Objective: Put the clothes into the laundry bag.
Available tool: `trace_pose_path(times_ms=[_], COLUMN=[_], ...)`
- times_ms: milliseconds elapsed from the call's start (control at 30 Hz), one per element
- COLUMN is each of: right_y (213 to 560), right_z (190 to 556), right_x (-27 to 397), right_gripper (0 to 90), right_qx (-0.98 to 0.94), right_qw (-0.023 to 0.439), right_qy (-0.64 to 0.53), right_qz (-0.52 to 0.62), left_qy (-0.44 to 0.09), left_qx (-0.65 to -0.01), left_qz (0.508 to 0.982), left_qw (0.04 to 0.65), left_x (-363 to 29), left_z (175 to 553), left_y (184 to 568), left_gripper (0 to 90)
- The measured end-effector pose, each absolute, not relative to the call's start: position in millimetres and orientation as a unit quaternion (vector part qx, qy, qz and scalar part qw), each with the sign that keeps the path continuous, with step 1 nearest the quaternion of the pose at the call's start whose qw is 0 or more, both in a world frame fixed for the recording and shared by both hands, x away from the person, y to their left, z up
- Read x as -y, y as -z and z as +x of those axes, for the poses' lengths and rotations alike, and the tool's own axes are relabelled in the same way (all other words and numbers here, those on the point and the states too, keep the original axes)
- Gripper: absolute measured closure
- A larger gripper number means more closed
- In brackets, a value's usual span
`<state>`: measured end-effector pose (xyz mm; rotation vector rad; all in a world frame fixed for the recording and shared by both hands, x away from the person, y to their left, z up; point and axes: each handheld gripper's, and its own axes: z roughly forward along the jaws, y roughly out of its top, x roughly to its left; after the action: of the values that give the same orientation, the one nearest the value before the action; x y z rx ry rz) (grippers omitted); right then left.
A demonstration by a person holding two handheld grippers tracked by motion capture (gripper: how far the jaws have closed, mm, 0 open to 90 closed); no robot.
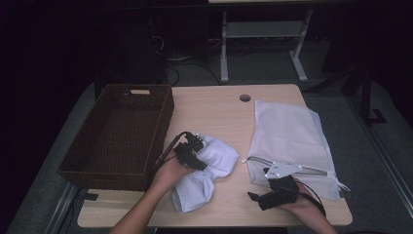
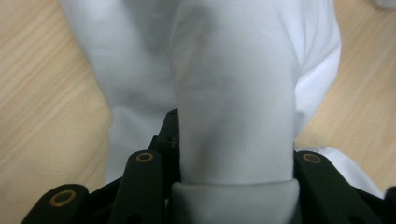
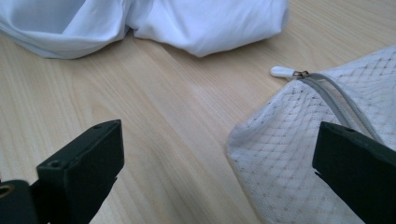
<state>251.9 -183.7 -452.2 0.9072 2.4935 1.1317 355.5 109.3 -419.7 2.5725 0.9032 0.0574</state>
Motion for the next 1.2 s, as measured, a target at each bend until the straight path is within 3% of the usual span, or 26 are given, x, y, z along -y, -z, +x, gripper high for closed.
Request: trace_pose_path(times_ms=[433,533,633,867,967,1200], right_y=[431.8,428.6,426.8,430.8,437.9,454.6], right_z=[259.9,261.4,263.5,264.7,267.5,272.5], right_x=[217.9,232.5,251.5,278.1,279.0,267.1], right_gripper=[3.7,20.1,44.0,82.4,89.1,89.7], right_qx=[-0.843,-0.827,-0.815,-0.825,-0.838,-0.865], right_qw=[0.112,0.139,0.152,0.158,0.140,0.114], right_qy=[-0.379,-0.378,-0.380,-0.356,-0.341,-0.304], right_qz=[0.365,0.392,0.410,0.409,0.401,0.383], left_qy=[-0.025,-0.024,-0.023,-0.021,-0.022,-0.014], left_qx=[-0.319,-0.319,-0.318,-0.320,-0.321,-0.322], left_qz=[0.923,0.922,0.923,0.921,0.921,0.919], left_qw=[0.214,0.217,0.217,0.220,0.221,0.227], left_x=[-110.1,-110.6,-111.2,-112.0,-112.1,-115.8], left_z=[351.4,351.5,351.5,352.0,351.6,344.6], left_y=[424.7,426.2,426.7,427.9,428.1,426.1], left_gripper=[57.8,58.0,58.1,58.3,58.7,61.1])
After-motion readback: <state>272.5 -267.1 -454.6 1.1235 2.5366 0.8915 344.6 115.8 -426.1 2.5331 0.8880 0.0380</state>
